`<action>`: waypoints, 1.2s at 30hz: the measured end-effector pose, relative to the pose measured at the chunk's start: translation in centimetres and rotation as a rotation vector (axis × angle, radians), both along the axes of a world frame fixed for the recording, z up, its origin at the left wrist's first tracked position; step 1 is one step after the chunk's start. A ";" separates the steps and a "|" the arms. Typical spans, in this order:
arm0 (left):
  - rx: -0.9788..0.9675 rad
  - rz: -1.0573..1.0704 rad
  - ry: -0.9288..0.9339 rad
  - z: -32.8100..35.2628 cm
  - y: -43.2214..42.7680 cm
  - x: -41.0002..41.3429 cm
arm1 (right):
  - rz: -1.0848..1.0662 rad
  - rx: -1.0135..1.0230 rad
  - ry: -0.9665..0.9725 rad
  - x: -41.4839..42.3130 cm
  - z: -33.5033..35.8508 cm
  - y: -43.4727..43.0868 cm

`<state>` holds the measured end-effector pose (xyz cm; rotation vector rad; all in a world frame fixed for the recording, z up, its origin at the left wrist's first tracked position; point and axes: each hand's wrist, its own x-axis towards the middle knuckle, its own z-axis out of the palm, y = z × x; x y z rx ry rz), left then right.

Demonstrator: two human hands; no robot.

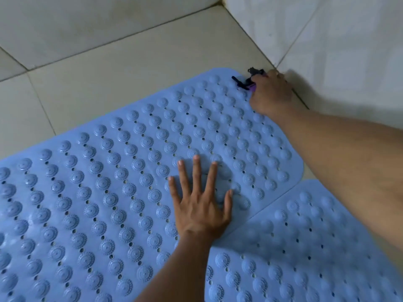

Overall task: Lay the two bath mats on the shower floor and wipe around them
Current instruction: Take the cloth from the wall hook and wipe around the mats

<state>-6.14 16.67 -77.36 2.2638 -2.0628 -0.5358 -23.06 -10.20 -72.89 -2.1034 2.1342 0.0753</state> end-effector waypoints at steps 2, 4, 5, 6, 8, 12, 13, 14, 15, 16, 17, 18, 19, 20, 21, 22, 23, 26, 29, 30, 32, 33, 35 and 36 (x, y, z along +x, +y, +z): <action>-0.002 0.003 0.005 0.0 0.0 -0.1 | -0.032 0.009 0.004 -1.6 0.0 2.0; 0.001 0.004 0.005 0.0 0.0 -0.1 | -0.069 0.027 0.010 -3.0 -0.1 4.2; 0.002 0.004 0.003 0.0 0.0 -0.1 | -0.081 0.029 0.013 -3.7 -0.1 5.3; 0.006 0.002 -0.002 0.1 0.0 -0.1 | -0.089 0.032 0.017 -4.4 -0.2 6.5; 0.010 -0.005 -0.013 0.1 0.0 0.0 | -0.103 0.042 0.029 -6.0 -0.1 9.0; -0.001 -0.016 -0.030 0.2 0.0 -0.1 | -0.081 0.045 0.029 -9.5 0.0 14.7; -0.001 -0.020 -0.037 0.2 0.0 -0.1 | -0.068 0.032 0.021 -10.3 0.0 16.0; -0.003 -0.026 -0.047 0.1 0.0 -0.1 | -0.056 0.017 0.013 -11.1 0.0 17.3; -0.004 -0.035 -0.059 0.0 0.0 -0.1 | -0.046 0.003 0.004 -11.8 -0.1 18.5; -0.012 -0.049 -0.066 -0.1 0.0 -0.1 | -0.041 -0.010 -0.004 -12.6 -0.2 19.7; -0.026 -0.077 -0.064 -0.3 0.0 0.0 | -0.043 -0.020 -0.005 -13.2 -0.4 20.7; -0.043 -0.127 -0.055 -0.5 0.2 -0.1 | -0.059 -0.028 0.000 -14.0 -0.6 21.7; -0.059 -0.193 -0.045 -0.6 0.4 -0.2 | -0.088 -0.032 0.006 -14.8 -0.8 22.6; -0.069 -0.260 -0.042 -0.7 0.9 -0.6 | -0.123 -0.031 0.008 -15.8 -0.8 23.7; -0.072 -0.320 -0.042 -0.8 1.7 -1.3 | -0.156 -0.028 0.004 -16.8 -0.8 24.8; -0.066 -0.376 -0.041 -0.7 2.9 -2.1 | -0.185 -0.021 -0.001 -17.9 -0.8 26.0; -0.055 -0.444 -0.036 -0.7 4.5 -3.1 | -0.214 -0.015 -0.007 -18.9 -0.6 27.4; -0.032 -0.655 0.005 -0.4 12.0 -6.4 | -0.322 -0.002 -0.009 -21.8 0.2 31.8; -0.007 -0.720 0.045 -0.5 19.6 -8.0 | -0.467 -0.004 0.010 -23.9 0.7 37.1; -0.008 -0.733 0.051 -0.6 21.0 -8.0 | -0.523 -0.006 0.009 -24.5 0.8 39.1; -0.032 -0.748 0.034 -0.9 22.2 -7.7 | -0.638 0.025 0.022 -25.4 0.6 43.4; -0.044 -0.751 0.016 -1.1 22.2 -7.6 | -0.694 0.043 0.030 -25.7 0.5 45.5; -0.057 -0.755 -0.012 -1.1 21.9 -7.7 | -0.797 0.053 0.041 -26.0 0.2 49.6; -0.058 -0.754 -0.018 -1.1 21.9 -7.8 | -0.836 0.054 0.045 -25.8 0.2 51.5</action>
